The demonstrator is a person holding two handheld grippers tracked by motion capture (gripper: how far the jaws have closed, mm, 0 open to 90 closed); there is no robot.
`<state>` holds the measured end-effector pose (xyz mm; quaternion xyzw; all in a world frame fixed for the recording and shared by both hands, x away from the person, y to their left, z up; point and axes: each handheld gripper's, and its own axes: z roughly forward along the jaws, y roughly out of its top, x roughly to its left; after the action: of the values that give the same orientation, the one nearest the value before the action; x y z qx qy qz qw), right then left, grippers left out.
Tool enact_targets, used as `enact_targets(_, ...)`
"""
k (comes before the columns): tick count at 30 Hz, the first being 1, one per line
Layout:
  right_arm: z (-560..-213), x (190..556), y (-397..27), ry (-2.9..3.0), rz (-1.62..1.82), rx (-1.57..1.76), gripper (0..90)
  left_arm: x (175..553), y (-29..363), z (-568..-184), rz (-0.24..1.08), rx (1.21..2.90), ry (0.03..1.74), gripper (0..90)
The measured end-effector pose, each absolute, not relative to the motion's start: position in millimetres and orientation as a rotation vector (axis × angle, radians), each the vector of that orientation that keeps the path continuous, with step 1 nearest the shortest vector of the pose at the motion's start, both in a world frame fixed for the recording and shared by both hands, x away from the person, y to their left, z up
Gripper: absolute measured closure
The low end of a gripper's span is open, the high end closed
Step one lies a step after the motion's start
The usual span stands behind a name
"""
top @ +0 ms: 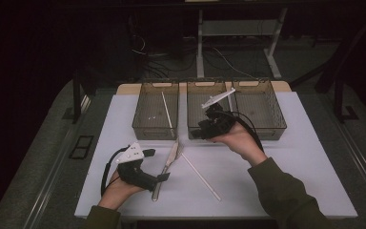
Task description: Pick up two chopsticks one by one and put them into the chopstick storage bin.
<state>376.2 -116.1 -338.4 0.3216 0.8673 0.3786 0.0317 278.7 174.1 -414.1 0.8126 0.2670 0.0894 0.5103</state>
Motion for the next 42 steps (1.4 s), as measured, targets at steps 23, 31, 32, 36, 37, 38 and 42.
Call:
enact_targets(23,-394.3,320.9,-135.8,2.783,0.982,1.077,56.5,277.7,175.4,-414.3,0.22,1.959,0.639,0.0)
enact_targets(31,-410.2,309.5,-127.0,2.831,0.929,1.069,64.4,277.8,176.1,-413.8,0.223,1.965,0.632,0.0)
enact_targets(32,-412.2,308.9,-125.6,2.835,0.92,1.063,65.2,277.6,175.9,-413.7,0.221,1.963,0.633,0.0)
enact_targets(36,-417.9,307.2,-120.8,2.853,0.911,1.061,68.0,277.8,175.9,-413.9,0.223,1.967,0.628,0.0)
enact_targets(37,-418.7,307.0,-120.0,2.856,0.907,1.058,69.0,277.8,175.9,-413.9,0.223,1.967,0.63,0.0)
enact_targets(38,-419.6,306.6,-118.7,2.862,0.904,1.066,69.7,277.9,176.0,-413.9,0.222,1.966,0.631,0.0)
enact_targets(42,-422.6,305.7,-115.5,2.88,0.889,1.049,71.6,277.8,175.8,-414.1,0.221,1.967,0.631,0.0)
